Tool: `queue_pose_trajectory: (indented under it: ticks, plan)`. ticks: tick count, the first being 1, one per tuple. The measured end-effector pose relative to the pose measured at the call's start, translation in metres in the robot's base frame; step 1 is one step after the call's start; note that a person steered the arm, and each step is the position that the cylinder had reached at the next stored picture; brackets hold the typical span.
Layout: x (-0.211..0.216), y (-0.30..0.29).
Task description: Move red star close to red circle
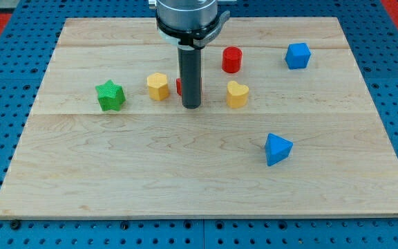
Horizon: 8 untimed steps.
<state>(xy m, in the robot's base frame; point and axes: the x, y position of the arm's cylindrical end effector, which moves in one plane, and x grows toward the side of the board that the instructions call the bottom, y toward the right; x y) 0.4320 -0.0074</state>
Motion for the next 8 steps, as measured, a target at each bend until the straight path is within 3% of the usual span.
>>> queue_pose_trajectory:
  ticks: [1, 2, 4, 6, 8]
  plan:
    - [-0.001, 0.008]
    - [-0.032, -0.005]
    - [-0.012, -0.045]
    - [-0.061, -0.022]
    - [-0.052, -0.004]
